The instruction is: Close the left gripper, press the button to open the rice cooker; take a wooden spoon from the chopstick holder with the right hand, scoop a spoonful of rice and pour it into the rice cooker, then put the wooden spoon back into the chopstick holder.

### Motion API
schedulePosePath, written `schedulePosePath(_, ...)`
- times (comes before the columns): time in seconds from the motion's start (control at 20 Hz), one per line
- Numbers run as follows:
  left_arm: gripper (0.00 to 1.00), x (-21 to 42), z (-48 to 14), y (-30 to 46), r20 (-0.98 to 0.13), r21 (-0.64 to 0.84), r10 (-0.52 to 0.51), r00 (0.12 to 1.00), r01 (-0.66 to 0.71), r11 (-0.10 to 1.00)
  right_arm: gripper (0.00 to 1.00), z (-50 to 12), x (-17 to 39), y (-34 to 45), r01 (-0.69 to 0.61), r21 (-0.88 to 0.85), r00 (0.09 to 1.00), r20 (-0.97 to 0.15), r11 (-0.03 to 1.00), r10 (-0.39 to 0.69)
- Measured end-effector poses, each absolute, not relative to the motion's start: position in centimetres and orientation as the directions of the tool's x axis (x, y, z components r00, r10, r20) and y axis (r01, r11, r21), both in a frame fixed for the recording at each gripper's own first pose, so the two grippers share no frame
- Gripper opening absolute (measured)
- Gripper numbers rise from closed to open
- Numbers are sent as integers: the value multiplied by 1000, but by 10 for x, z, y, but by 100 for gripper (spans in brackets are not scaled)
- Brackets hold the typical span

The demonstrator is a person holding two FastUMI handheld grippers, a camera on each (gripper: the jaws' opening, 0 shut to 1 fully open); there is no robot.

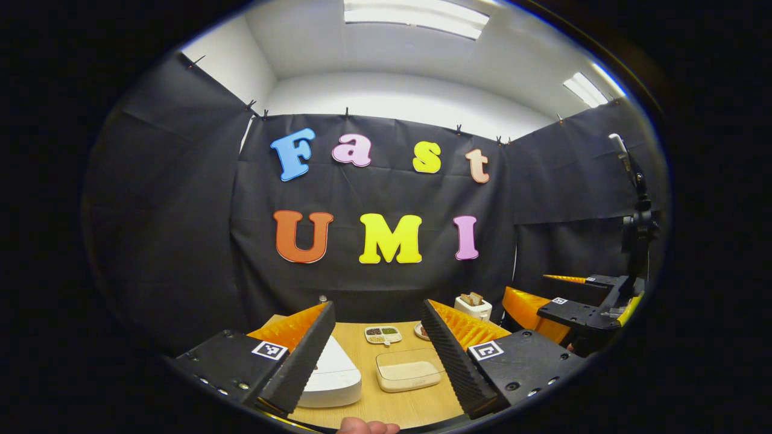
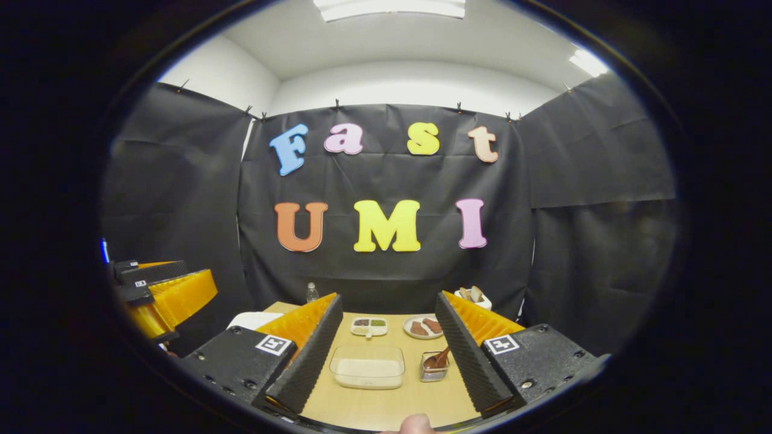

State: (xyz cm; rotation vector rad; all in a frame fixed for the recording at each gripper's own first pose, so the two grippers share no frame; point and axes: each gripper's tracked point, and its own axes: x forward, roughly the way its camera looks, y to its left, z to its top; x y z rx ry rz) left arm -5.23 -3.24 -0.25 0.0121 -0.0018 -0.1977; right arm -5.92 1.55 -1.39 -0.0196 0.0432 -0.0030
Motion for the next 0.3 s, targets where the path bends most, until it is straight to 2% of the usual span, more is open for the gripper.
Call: schedulePosePath(0.3,94,-51,-3,-31,-9,1,-197,980,197,980,99,-18,-54,23,-19,-15,998,-60,1000,18)
